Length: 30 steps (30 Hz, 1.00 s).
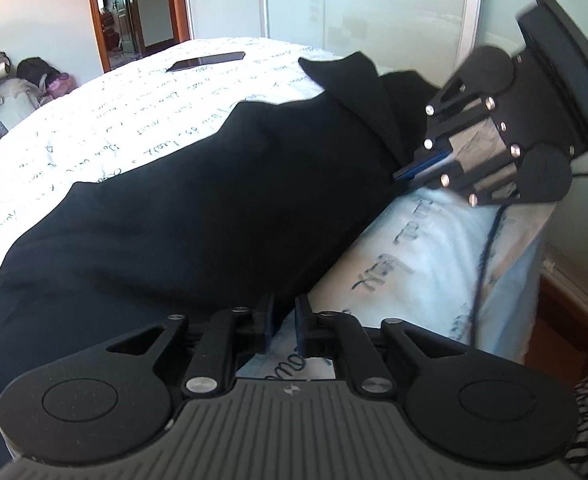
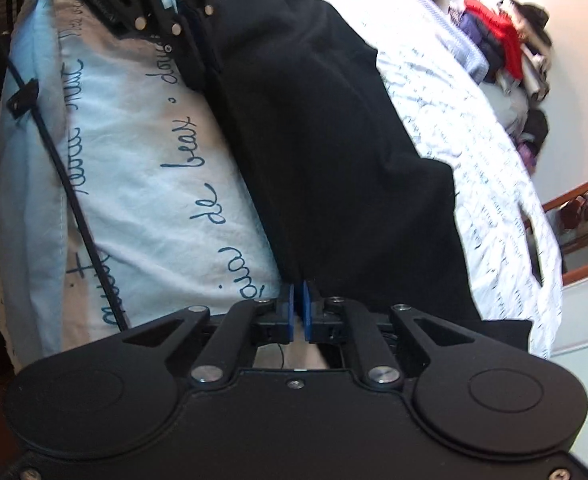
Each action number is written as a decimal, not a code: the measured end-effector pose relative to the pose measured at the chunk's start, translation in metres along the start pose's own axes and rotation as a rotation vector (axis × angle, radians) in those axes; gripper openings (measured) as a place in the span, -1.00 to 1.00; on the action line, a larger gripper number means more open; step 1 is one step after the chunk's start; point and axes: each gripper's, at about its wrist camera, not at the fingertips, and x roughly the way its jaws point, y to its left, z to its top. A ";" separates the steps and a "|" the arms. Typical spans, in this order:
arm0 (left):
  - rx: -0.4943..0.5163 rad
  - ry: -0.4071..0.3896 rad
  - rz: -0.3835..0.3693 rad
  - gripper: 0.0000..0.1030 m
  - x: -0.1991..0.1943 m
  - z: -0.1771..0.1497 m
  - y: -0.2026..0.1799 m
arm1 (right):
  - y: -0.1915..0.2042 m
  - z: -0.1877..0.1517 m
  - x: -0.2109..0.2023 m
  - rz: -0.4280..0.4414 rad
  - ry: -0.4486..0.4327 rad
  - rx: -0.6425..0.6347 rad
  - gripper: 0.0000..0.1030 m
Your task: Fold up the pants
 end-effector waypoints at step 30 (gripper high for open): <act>0.069 -0.041 -0.027 -0.14 0.112 0.105 -0.085 | -0.121 -0.056 0.003 -0.284 -0.004 0.621 -0.77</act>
